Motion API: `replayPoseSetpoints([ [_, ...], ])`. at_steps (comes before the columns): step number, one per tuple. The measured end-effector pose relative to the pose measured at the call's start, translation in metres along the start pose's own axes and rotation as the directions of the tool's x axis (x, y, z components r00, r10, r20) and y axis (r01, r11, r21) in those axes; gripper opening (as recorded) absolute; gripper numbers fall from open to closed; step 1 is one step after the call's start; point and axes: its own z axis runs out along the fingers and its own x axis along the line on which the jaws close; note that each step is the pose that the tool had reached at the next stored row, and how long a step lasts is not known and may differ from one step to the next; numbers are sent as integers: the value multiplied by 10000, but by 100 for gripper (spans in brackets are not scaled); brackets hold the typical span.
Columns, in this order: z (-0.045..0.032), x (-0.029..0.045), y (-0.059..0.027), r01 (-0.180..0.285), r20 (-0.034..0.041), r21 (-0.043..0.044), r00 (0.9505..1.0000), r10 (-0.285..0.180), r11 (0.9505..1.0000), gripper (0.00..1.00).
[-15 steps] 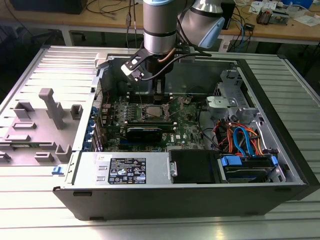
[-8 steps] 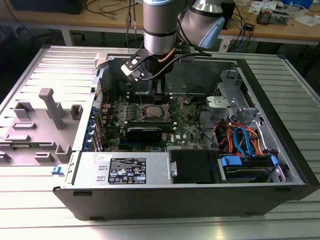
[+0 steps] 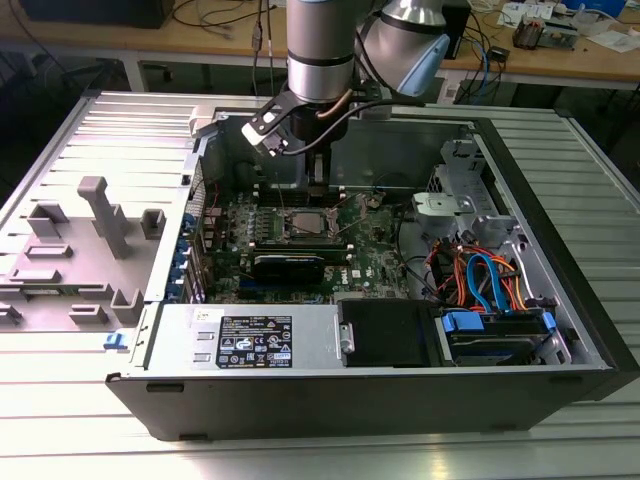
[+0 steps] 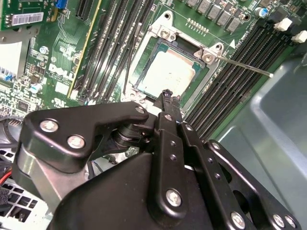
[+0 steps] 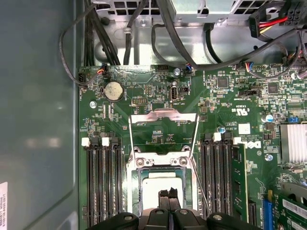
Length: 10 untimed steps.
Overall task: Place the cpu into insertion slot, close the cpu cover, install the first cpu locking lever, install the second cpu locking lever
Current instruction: 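Close the cpu cover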
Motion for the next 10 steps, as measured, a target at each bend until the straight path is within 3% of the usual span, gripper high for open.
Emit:
replayPoseSetpoints([
  [10, -52, -2, 2, 0, -2, 0, 10000, 0, 10000, 11],
])
